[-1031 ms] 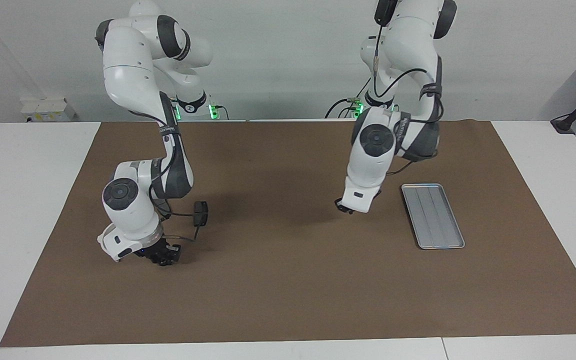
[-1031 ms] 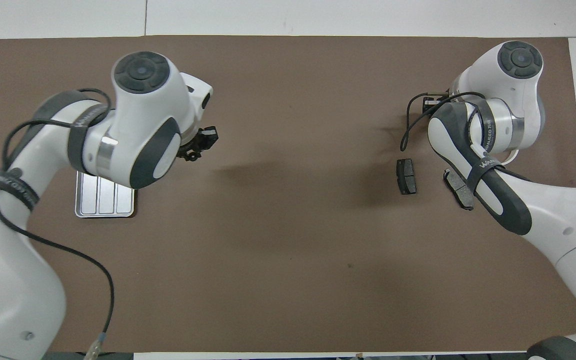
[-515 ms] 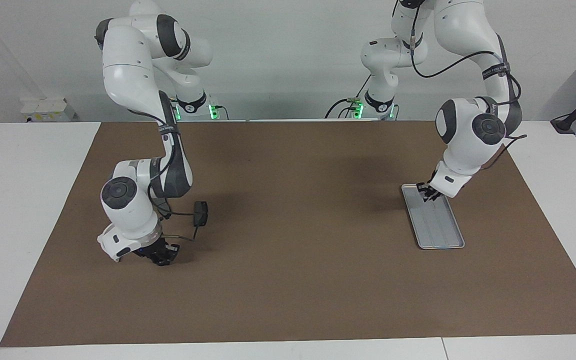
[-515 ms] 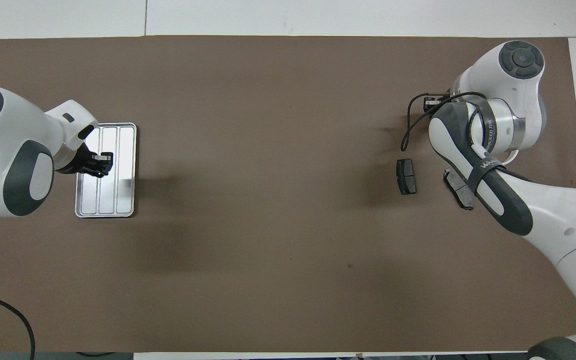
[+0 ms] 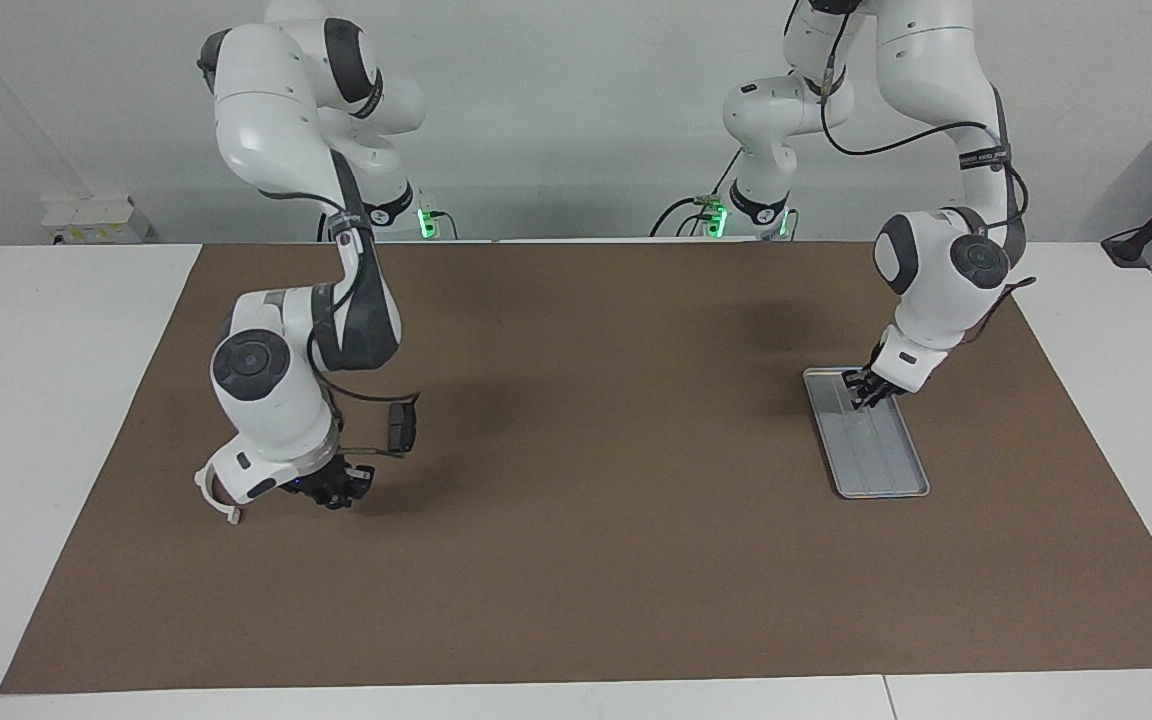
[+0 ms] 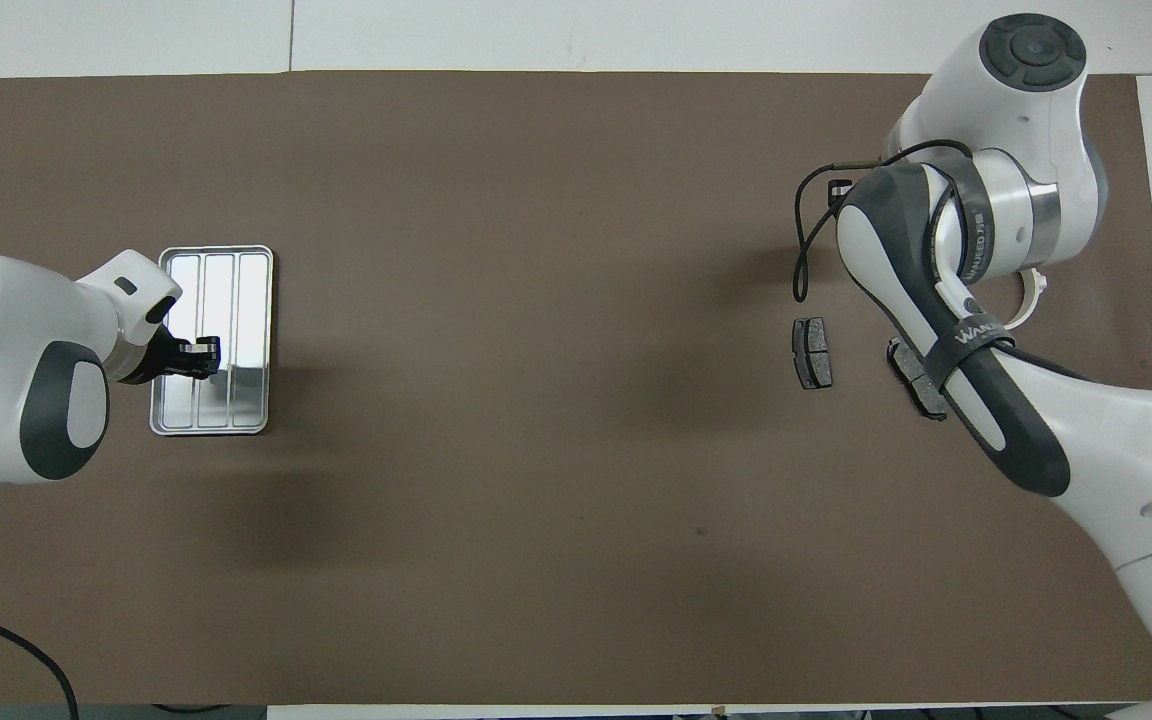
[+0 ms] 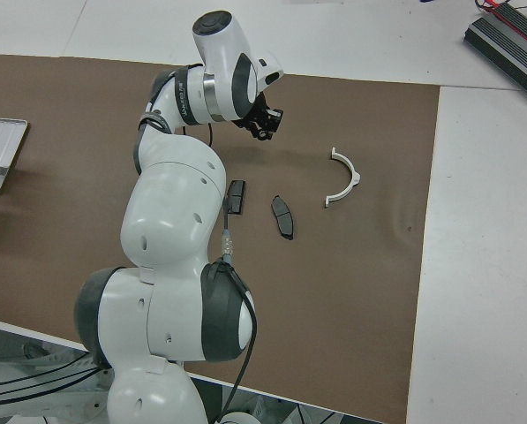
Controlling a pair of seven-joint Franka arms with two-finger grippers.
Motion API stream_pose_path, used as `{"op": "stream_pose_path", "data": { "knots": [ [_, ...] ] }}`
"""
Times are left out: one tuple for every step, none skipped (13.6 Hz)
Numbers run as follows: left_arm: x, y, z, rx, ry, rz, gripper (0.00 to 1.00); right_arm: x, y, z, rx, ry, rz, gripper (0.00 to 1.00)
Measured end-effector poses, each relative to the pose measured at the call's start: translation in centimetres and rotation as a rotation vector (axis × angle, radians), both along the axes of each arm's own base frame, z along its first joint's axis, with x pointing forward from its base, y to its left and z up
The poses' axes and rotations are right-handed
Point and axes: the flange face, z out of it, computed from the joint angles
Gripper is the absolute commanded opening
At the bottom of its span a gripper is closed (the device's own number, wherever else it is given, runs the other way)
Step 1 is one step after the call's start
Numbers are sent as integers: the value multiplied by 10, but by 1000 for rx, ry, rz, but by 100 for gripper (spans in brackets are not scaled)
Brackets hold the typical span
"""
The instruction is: Pick bearing gear from pile to tray
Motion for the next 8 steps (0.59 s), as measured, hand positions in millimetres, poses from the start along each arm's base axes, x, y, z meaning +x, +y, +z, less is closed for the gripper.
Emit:
{"op": "stream_pose_path", "data": {
  "knots": [
    [-3,0,-2,-5,-4,5,13,-9,30,24,-3,8,13,0],
    [-5,0,-3,-7,-5,8,14,-21,64,46,-7,15,-8,0],
    [-7,-1,-5,-8,-6,8,15,-33,98,65,-5,14,-50,0],
    [-8,-1,-5,-8,-6,9,15,-43,131,79,7,6,-93,0],
    [-8,-1,-6,-8,-5,9,15,-55,166,87,29,1,-147,0],
    [-10,-1,-7,-9,-4,8,15,-66,196,89,48,-1,-206,0],
    [-11,-2,-10,-9,-8,7,19,-78,224,88,63,-1,-266,0],
    [-13,-2,-13,-9,-11,6,28,-89,249,87,75,-3,-309,0]
  ]
}}
